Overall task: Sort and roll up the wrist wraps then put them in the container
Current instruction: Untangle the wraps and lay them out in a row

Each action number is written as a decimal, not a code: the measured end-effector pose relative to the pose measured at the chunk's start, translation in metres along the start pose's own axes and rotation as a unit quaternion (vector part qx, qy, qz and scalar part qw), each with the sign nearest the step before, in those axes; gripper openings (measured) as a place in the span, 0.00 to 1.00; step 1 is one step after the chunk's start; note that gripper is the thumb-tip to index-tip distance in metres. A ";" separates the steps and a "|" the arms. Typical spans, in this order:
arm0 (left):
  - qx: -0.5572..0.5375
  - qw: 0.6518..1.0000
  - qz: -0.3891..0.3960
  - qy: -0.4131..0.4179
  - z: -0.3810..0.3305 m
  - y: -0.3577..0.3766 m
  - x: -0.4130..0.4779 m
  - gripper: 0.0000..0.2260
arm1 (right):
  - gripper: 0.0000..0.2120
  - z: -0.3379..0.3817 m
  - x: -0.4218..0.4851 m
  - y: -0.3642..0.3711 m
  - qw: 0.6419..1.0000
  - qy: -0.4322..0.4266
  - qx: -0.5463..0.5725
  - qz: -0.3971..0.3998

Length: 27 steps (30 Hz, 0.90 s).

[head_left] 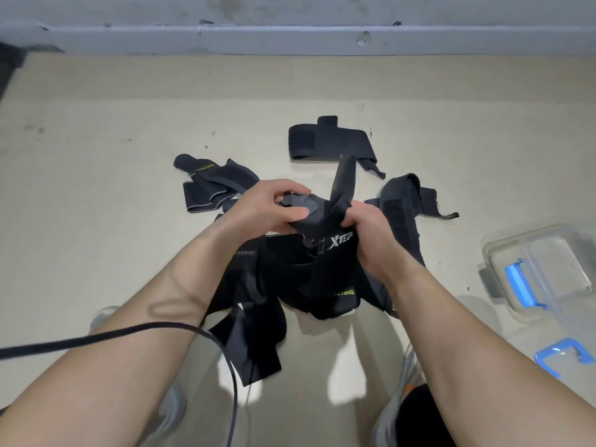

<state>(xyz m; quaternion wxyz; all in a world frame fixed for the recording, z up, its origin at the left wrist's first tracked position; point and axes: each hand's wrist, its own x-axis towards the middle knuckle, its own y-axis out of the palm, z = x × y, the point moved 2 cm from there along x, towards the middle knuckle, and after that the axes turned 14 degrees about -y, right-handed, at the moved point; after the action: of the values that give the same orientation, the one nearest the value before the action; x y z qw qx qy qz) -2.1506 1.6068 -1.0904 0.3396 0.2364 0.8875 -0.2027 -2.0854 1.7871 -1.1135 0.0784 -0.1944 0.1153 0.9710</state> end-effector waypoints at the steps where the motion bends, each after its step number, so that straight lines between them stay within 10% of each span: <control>1: 0.035 0.999 -0.012 0.001 0.001 -0.003 -0.002 0.13 | 0.09 0.002 0.001 0.002 1.000 0.007 -0.013 -0.002; 7: 0.149 0.987 -0.038 0.041 0.015 -0.012 -0.004 0.07 | 0.17 0.006 0.003 0.004 0.998 0.055 -0.005 0.015; 10: -0.133 0.989 0.069 -0.007 0.024 -0.017 0.001 0.10 | 0.16 0.003 0.005 0.003 0.997 0.081 0.001 -0.005; 13: -0.399 0.908 0.114 -0.049 0.023 -0.012 0.000 0.16 | 0.08 0.004 -0.002 0.008 0.993 0.112 0.024 0.023; 17: -0.463 0.870 0.155 -0.073 0.021 0.012 -0.003 0.23 | 0.27 -0.001 -0.003 0.014 0.987 0.108 0.108 0.058; 21: -0.535 0.812 0.228 -0.052 0.018 0.010 -0.004 0.21 | 0.21 -0.010 0.001 0.014 0.979 0.129 0.154 0.037; 24: -0.405 0.890 0.211 0.004 0.015 0.013 -0.006 0.21 | 0.20 -0.009 -0.001 0.015 0.980 0.133 0.139 0.049; 27: -0.240 0.969 0.037 0.051 0.006 0.011 -0.007 0.11 | 0.18 -0.006 -0.001 0.016 0.981 0.139 0.136 0.029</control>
<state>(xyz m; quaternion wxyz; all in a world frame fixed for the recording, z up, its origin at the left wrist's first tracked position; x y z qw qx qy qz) -2.1369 1.6100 -1.0921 0.3476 0.1907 0.9171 0.0408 -2.0852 1.7700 -1.1152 0.0587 -0.3115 0.2612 0.9117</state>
